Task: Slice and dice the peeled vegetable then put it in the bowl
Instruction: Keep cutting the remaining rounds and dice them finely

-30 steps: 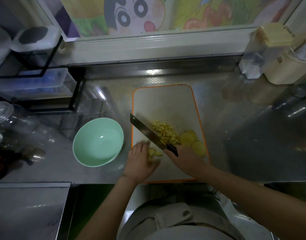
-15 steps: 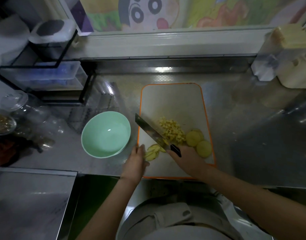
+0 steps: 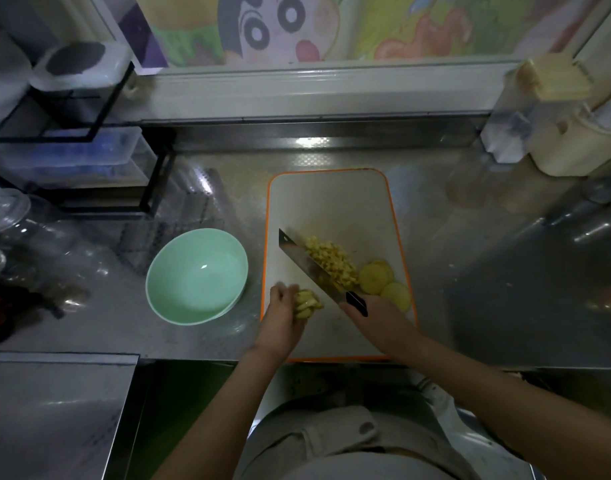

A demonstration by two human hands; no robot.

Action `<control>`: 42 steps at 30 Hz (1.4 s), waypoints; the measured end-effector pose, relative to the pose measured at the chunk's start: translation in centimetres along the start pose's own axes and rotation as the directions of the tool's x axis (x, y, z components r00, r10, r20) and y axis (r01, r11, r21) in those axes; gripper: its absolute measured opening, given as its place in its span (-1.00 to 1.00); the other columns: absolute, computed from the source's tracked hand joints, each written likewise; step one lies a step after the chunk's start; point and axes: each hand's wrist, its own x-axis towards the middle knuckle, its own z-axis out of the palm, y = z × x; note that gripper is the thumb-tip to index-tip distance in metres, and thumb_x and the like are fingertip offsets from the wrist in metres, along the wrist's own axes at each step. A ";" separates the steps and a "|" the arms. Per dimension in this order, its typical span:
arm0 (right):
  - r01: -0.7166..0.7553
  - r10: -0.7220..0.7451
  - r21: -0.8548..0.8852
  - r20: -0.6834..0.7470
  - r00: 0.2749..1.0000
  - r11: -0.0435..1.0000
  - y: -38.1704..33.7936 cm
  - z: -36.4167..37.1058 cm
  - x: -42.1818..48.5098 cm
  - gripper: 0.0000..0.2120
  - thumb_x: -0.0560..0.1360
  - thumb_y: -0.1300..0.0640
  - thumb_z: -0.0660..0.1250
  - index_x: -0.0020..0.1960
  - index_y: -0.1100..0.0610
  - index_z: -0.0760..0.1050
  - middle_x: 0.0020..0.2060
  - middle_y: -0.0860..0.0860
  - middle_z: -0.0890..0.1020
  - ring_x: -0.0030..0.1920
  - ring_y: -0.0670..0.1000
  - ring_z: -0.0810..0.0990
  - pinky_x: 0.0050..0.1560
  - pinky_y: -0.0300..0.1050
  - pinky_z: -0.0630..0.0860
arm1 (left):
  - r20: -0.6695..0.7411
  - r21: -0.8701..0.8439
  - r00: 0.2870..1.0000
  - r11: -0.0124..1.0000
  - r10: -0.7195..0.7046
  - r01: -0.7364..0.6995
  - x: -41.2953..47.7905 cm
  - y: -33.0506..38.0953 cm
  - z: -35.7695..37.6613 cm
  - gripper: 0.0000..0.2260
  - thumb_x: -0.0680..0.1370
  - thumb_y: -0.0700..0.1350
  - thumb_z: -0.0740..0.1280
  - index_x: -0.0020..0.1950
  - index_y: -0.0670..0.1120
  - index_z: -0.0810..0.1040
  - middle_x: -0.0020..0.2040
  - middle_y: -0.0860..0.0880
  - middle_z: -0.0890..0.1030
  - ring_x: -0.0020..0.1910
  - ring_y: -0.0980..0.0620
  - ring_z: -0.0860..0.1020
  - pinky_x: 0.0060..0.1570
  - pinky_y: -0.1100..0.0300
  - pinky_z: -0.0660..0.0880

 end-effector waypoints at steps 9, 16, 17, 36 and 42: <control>-0.021 0.021 -0.004 0.013 1.000 1.000 0.8 0.2 -0.1 -0.59 0.56 -0.11 0.21 -0.23 0.23 0.44 -0.46 -0.02 0.41 -0.46 -0.08 0.38 -0.46 -0.26 0.22 | 0.030 0.306 1.000 0.952 -0.006 -0.004 0.3 0.6 0.7 -0.32 0.57 0.04 0.23 0.53 -0.11 -0.11 0.42 -0.15 0.11 0.32 -0.12 0.33 0.08 0.11 0.43; -0.011 0.013 -0.048 0.040 0.999 0.999 -0.2 -0.3 -0.4 -0.61 0.58 -0.06 0.21 -0.37 0.03 0.25 -0.50 -0.05 0.32 -0.52 -0.13 0.29 -0.52 -0.27 0.20 | 0.056 0.392 0.996 0.916 0.072 -0.088 0.9 0.3 0.6 -0.32 0.57 0.07 0.21 0.53 -0.09 -0.11 0.50 -0.07 0.08 0.39 -0.06 0.22 0.22 0.13 0.34; -0.017 0.019 -0.048 0.040 0.999 0.999 -0.3 -0.3 -0.5 -0.61 0.58 -0.06 0.21 -0.37 0.03 0.24 -0.50 -0.05 0.32 -0.52 -0.13 0.29 -0.52 -0.27 0.22 | 0.064 0.381 0.996 0.920 0.069 -0.089 0.9 0.3 0.5 -0.31 0.56 0.08 0.22 0.53 -0.08 -0.10 0.50 -0.07 0.10 0.40 -0.06 0.22 0.24 0.13 0.32; -0.059 0.060 -0.051 0.018 0.998 0.997 -0.7 -1.0 -1.2 -0.60 0.58 -0.05 0.22 -0.38 0.04 0.23 -0.50 -0.05 0.31 -0.50 -0.14 0.27 -0.53 -0.27 0.16 | -0.089 0.225 0.994 0.971 -0.062 0.081 1.0 1.7 1.6 -0.51 0.53 0.13 0.25 0.35 -0.10 0.27 0.30 -0.10 0.24 0.21 -0.07 0.40 -0.12 0.12 0.47; -0.042 0.043 -0.034 0.009 0.999 0.999 -1.1 -0.7 -1.3 -0.64 0.57 -0.08 0.22 -0.18 0.21 0.45 -0.46 -0.05 0.38 -0.46 -0.14 0.34 -0.50 -0.28 0.21 | -0.091 0.171 0.996 0.985 -0.015 0.031 0.3 1.1 1.4 -0.52 0.57 0.05 0.19 0.44 -0.09 0.23 0.36 -0.06 0.26 0.27 -0.05 0.38 -0.03 0.10 0.45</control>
